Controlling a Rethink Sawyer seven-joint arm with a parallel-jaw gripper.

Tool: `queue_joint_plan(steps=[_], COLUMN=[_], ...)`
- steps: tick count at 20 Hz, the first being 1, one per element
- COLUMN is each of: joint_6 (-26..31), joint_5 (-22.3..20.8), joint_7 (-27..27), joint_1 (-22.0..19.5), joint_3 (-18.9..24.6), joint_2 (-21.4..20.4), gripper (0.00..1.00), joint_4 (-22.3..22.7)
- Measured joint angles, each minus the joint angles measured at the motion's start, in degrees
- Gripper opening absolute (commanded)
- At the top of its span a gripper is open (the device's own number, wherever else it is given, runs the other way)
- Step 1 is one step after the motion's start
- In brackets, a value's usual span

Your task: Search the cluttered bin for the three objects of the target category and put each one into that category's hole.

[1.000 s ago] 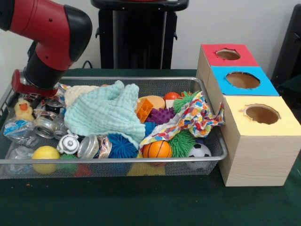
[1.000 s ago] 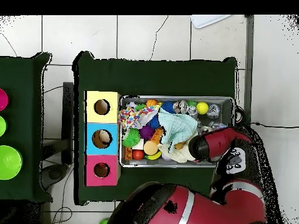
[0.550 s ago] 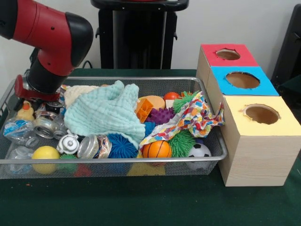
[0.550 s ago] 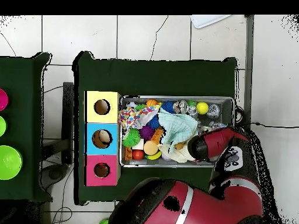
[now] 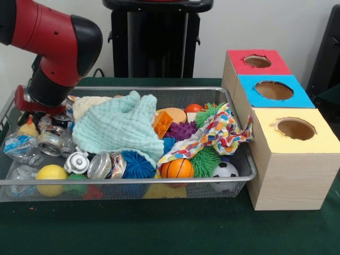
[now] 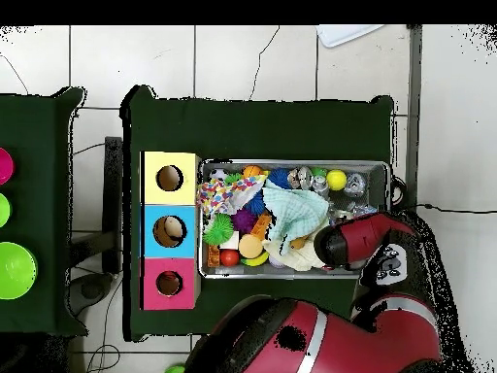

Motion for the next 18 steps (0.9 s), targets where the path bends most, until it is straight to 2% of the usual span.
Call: queue_joint_plan(steps=[7,12,18], joint_6=[0.8,7.1,19.8], joint_5=[1.6,5.4,10.8], joint_7=[0.0,0.0,0.0], joint_1=[0.0,0.0,0.0], joint_3=[0.0,0.3,2.0], joint_2=[-2.2,-6.9,-14.5], gripper=[0.00,0.00,0.00], joint_4=[0.8,2.2,3.2])
